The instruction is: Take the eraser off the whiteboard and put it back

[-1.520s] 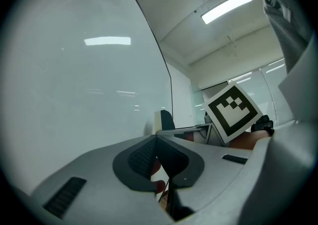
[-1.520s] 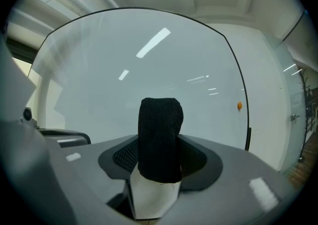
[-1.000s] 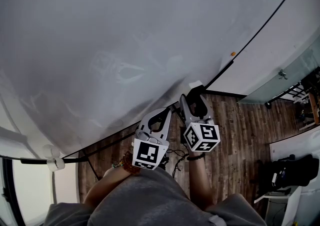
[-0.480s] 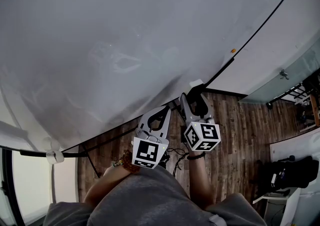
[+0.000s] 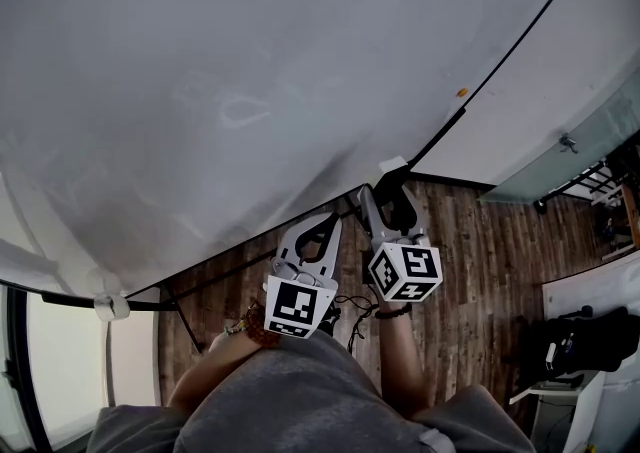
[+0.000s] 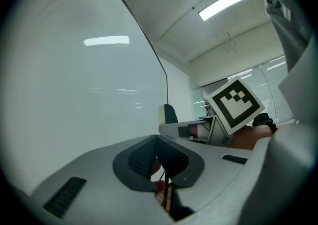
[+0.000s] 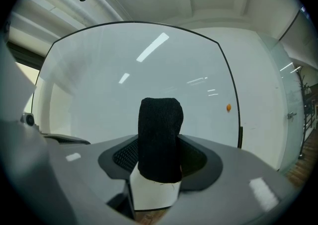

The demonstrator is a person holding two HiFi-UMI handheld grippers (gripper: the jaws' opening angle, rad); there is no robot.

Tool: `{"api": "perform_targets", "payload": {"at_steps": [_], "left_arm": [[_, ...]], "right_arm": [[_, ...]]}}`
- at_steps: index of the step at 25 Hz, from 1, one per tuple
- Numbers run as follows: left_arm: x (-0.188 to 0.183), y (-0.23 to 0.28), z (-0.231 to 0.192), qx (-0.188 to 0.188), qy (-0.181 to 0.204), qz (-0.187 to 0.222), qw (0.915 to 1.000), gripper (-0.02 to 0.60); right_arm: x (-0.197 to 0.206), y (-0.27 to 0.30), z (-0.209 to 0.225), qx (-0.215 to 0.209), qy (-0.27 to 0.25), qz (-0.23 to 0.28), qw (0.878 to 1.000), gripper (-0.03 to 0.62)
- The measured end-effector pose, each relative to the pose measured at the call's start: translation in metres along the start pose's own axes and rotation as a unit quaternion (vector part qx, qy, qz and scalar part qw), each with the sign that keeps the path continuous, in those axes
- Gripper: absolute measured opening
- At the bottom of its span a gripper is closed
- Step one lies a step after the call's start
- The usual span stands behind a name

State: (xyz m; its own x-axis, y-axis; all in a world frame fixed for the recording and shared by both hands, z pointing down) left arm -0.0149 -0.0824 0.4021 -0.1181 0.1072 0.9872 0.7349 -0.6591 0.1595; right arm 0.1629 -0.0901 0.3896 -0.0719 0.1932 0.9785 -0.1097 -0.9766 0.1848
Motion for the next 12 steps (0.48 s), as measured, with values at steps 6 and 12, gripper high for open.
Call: {"api": "perform_targets", "payload": {"at_steps": [6,12], "left_arm": [[0.002,-0.01,0.006,0.005,0.0,0.001,1.0,0.008],[0.005,-0.023,0.013,0.003,0.002,-0.001,1.0,0.006]], "right_arm": [[0.003,-0.013,-0.004,0.004,0.0,0.002,1.0,0.235],[0.006,-0.027,-0.009,0.005,0.0,0.004,1.0,0.235]]}}
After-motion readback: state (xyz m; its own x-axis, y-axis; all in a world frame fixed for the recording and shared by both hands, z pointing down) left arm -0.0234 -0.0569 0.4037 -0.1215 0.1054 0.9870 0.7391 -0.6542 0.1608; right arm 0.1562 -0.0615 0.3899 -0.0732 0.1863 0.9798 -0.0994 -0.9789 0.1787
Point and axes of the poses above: the fingertips, and each gripper's own axes: y forward along the fingers, z to its right, x out of its underside, the point moved 10 cm from there along -y, backward along the fingers, and after that the axes turned 10 degrees about -z, right-handed, at the moved point
